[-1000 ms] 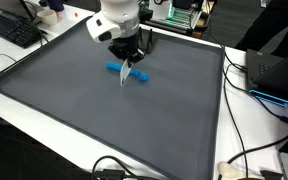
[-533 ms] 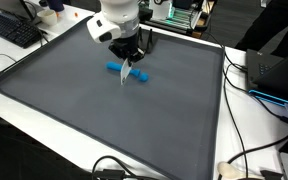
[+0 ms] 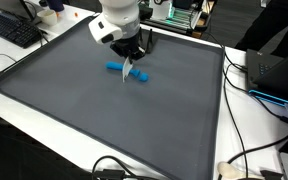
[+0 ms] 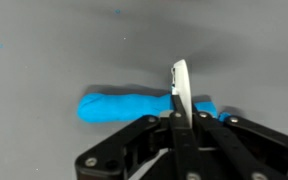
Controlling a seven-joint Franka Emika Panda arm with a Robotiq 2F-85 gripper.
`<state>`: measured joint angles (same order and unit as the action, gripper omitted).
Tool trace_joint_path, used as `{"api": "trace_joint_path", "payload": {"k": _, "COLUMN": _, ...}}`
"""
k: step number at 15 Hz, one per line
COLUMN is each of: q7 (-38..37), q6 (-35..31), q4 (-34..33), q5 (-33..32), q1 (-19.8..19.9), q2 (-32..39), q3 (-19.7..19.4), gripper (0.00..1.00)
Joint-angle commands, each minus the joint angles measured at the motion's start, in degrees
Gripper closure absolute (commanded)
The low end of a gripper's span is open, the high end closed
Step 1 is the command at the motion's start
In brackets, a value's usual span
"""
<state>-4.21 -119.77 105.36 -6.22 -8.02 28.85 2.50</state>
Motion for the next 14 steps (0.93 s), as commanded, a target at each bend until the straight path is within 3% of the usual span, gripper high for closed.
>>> {"api": "trace_joint_path", "payload": {"k": 1, "q7": 1.3, "q6": 1.4, "q4": 1.0, "q5": -0.4, "q1": 0.5, "q2": 0.1, "q3": 0.1, "gripper": 0.99}}
{"api": "trace_joint_path", "payload": {"k": 14, "q7": 3.4, "q6": 1.8, "q4": 1.6, "q5": 0.4, "q1": 1.1, "q2": -2.9, "q3": 0.5, "gripper": 0.99}}
